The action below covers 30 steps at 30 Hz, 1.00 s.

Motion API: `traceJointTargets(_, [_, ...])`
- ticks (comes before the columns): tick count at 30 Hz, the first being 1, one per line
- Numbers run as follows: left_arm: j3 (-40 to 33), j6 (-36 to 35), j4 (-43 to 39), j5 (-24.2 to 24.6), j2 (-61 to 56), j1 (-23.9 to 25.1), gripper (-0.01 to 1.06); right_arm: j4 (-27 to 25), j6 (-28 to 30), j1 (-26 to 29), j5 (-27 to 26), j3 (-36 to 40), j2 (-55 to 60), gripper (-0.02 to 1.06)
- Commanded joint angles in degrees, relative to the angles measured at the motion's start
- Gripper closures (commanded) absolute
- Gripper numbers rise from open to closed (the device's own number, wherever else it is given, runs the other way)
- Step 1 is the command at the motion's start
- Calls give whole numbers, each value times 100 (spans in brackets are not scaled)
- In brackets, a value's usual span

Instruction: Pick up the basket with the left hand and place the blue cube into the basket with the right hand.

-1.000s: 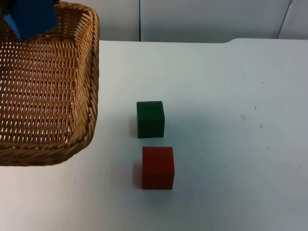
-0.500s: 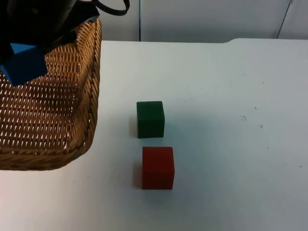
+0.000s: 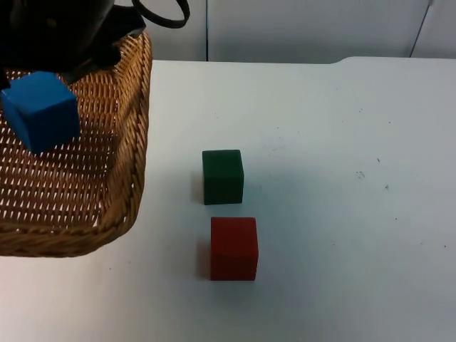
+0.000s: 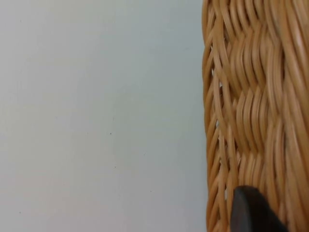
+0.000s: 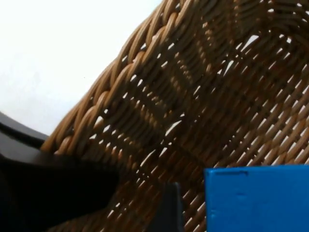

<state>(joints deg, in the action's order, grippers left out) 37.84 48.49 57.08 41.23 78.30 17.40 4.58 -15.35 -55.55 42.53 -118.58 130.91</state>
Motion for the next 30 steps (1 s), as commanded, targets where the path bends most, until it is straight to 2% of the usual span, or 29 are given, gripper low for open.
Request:
traceJointTargets(1, [5, -43, 275, 105, -50, 12, 105, 197, 83, 18, 164, -22, 60, 28])
traceJointTargets(7, [5, -43, 275, 105, -50, 12, 105, 361, 97, 18, 350, -22, 35, 28])
traceJointTargets(14, [5, -43, 275, 105, -50, 12, 105, 1157, 81, 18, 840, -36, -329, 28])
traceJointTargets(22, [5, -43, 287, 106, -50, 12, 105, 1810, 81, 18, 1288, -36, -941, 28])
traceJointTargets(30, [5, -43, 277, 106, -50, 12, 105, 1959, 202, 18, 1633, -25, -1565, 29])
